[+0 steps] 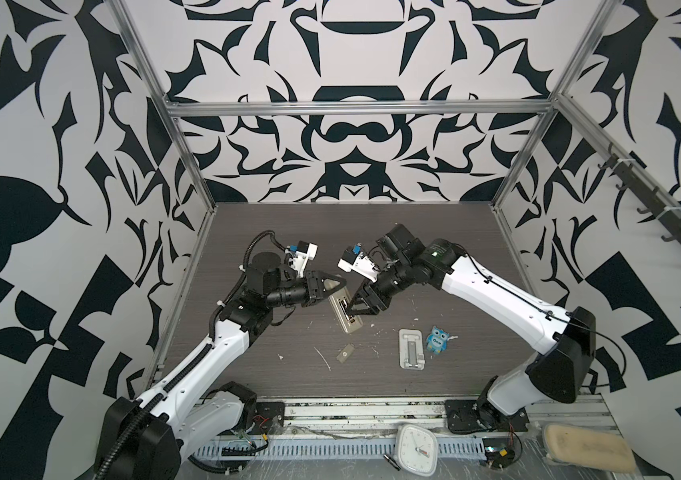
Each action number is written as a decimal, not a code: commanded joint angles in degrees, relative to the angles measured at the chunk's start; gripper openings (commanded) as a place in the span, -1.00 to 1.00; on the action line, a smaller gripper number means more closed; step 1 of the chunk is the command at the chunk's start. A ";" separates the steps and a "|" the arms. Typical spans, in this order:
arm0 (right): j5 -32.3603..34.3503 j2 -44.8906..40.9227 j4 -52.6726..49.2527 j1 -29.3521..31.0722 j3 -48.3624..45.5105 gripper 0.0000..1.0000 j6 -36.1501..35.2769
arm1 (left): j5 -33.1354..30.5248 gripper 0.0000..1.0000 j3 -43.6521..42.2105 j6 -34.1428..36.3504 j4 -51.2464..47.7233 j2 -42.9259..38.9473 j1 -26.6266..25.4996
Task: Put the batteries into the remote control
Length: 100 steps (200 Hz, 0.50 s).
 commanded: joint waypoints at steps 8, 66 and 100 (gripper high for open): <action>3.40 -5.40 4.49 0.29 0.18 0.31 3.44 | -1.72 -1.00 -3.56 -0.37 3.05 -1.36 2.03; 13.11 -3.42 -1.07 -0.06 0.51 0.38 8.44 | -2.96 -1.00 -10.64 -2.12 7.91 -5.98 4.03; 14.67 -2.53 2.88 -0.94 -1.89 0.39 12.77 | -11.06 -1.00 -9.49 0.74 -6.36 -11.34 4.04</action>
